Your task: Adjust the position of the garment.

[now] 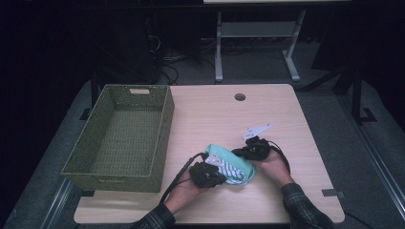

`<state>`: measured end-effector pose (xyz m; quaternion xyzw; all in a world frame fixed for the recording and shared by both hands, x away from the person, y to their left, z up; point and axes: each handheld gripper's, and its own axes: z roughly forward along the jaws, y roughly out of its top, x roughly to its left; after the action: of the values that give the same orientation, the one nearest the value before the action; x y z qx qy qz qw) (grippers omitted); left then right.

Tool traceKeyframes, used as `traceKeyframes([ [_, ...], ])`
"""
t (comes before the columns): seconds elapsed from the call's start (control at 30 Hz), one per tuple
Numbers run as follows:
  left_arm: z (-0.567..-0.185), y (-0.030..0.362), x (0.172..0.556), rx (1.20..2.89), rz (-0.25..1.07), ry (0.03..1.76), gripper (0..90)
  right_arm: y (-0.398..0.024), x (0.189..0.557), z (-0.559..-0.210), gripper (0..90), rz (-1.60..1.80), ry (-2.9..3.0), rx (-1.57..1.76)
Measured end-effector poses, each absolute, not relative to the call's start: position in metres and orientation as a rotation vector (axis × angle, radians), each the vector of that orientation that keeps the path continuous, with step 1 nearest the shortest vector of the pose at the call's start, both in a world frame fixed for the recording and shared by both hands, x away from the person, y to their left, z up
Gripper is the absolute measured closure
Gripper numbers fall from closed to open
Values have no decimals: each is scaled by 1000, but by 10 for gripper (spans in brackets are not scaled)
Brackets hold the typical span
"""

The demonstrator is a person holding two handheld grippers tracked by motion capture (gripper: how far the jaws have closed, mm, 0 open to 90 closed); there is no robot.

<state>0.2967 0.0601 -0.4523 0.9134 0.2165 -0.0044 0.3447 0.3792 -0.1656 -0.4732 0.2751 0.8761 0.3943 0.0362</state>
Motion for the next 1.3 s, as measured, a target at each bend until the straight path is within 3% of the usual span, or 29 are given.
traceKeyframes([
  [1.3,-451,80,339,2368,119,651,894,-206,322,-468,899,1256,2661,864],
])
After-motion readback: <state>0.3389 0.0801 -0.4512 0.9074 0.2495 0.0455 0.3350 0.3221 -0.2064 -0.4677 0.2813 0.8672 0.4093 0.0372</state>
